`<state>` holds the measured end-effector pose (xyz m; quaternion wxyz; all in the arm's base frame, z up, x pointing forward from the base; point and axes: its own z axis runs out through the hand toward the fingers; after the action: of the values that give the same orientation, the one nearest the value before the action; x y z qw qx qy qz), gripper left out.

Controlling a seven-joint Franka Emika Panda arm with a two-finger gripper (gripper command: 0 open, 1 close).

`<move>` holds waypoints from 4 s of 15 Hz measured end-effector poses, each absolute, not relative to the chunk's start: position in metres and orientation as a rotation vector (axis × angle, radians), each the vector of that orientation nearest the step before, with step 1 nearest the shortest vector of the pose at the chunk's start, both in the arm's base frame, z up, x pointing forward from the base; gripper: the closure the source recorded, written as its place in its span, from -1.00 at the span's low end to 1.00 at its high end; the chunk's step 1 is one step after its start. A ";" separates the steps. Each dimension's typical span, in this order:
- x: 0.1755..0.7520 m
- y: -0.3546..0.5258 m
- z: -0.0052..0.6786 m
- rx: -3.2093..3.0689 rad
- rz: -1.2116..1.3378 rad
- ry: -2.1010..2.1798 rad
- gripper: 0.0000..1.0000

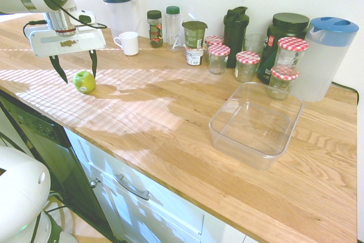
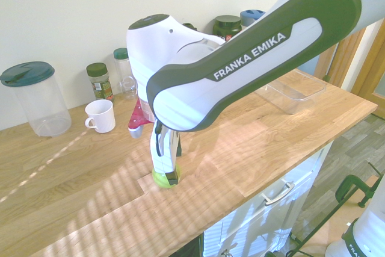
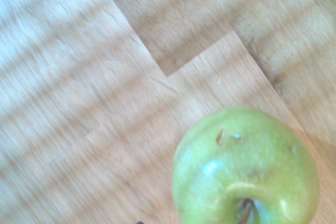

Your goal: Put the apple into the container

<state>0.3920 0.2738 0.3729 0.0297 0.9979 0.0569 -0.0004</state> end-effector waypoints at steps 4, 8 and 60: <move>0.397 0.282 0.360 3.082 0.040 0.192 -1.00; 0.399 0.284 0.348 3.078 0.031 0.195 1.00; 0.474 -0.276 0.366 2.584 0.117 -1.684 -1.00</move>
<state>0.4740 -0.2757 0.3660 0.0278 0.8369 -0.5454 0.0380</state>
